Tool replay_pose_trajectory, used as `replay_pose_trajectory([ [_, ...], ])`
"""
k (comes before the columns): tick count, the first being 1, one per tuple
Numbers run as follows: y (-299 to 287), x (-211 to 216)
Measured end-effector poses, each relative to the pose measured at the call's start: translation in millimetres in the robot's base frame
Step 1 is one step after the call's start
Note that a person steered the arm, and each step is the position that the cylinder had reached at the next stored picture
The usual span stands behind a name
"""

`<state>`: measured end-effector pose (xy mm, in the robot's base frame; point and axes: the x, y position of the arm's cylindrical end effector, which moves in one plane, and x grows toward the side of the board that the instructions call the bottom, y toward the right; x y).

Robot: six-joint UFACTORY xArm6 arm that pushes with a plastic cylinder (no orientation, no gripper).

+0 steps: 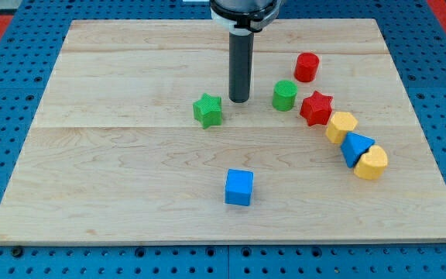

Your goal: Move the green star into green circle

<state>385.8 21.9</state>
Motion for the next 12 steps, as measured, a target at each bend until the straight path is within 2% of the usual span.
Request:
replay_pose_trajectory([
  [1, 0.0, 0.5],
  [2, -1.1, 42.6],
  [3, -38.7, 46.5],
  [5, -38.5, -9.9],
  [6, -38.5, 15.2],
  [7, -2.8, 57.1],
  [8, -38.4, 81.4],
  [9, -102.7, 56.0],
  [11, -90.7, 34.1],
  [12, -152.3, 6.3],
])
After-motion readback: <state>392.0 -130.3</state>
